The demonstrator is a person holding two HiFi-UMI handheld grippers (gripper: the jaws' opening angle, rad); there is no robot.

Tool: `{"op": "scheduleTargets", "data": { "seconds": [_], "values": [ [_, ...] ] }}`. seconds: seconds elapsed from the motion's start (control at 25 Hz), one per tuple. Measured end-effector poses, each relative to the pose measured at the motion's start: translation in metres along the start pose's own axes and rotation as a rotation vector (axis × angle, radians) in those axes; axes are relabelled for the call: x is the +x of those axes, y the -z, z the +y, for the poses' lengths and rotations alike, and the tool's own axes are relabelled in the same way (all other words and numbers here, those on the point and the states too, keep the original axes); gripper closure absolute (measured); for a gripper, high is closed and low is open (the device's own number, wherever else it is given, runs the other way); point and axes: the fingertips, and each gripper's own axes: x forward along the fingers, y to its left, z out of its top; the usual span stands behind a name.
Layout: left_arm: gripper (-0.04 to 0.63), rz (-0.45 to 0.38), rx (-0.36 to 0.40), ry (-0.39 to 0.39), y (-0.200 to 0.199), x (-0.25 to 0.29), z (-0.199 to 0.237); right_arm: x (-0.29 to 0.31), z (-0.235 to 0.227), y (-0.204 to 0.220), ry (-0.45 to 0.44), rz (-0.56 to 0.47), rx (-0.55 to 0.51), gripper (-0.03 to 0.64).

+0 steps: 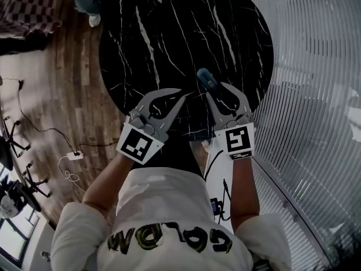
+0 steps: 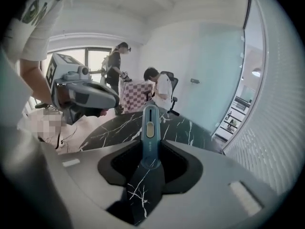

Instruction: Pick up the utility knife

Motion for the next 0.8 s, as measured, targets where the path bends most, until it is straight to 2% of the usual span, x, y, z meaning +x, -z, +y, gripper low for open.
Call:
{"op": "scheduleTargets", "data": {
  "seconds": [0.4,0.52,0.8],
  "values": [
    [0.592,-0.088,-0.003,-0.019,-0.092,-0.034,-0.019,-0.069,0.016,-0.085,0.045,-0.19,0.074,0.486],
    [0.592,-0.099,-0.022,-0.04,-0.109,-0.043,-0.018,-0.085,0.016,-0.106,0.067,-0.253,0.082,0.486],
    [0.592,-0.158,-0.015,-0.065,-0.144,-0.066,-0.033,-0.128,0.017,-0.134,0.109,-0.364,0.14,0.486]
  ]
}}
